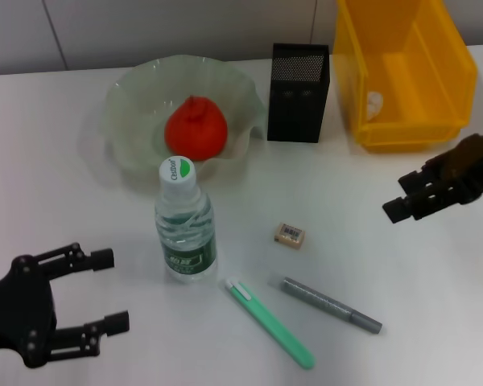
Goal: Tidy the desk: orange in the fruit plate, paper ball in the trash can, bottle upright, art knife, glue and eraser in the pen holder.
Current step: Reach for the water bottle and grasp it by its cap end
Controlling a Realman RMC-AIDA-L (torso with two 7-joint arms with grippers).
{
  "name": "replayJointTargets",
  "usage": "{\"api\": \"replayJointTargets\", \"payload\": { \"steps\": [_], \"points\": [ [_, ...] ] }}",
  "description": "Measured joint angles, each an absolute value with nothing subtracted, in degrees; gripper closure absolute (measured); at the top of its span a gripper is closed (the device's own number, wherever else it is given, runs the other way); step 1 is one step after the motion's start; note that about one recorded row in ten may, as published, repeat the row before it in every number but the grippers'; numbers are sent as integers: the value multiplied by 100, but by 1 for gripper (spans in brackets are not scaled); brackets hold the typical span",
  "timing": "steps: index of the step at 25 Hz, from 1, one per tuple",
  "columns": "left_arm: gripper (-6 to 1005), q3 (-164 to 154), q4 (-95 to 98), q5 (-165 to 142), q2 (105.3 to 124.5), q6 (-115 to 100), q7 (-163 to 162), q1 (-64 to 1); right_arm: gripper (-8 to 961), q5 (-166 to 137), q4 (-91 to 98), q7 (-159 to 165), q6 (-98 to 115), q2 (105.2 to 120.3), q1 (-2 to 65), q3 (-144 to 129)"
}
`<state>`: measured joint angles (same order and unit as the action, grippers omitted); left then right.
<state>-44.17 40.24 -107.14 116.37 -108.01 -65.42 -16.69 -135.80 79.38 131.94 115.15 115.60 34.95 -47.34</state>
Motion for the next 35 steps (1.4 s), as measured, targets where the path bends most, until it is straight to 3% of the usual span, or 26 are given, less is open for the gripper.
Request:
{"api": "replayJointTargets", "payload": {
  "steps": [2,8,17,35],
  "points": [
    [188,-4417,4024,-10714,11637,-10801,-6542,-1669,284,-13881,7745,13860,11730,11496,3971,-5198],
    [190,-4421,4019,-11008,11629,-10818,-6537,-1734,284,-14055,7026,14568,11776,11528,4674,-5832],
    [191,-4421,4037,-11026,11615,-10817,-6533,-1738,285,-14348,5408,14947,10974,11900,5717,-6362],
    [192,-4386,4063,-11031,11627,-10753,-6380,-1759,285,-14162,5191,15583,10291,11952,5794,-7356]
  ]
}}
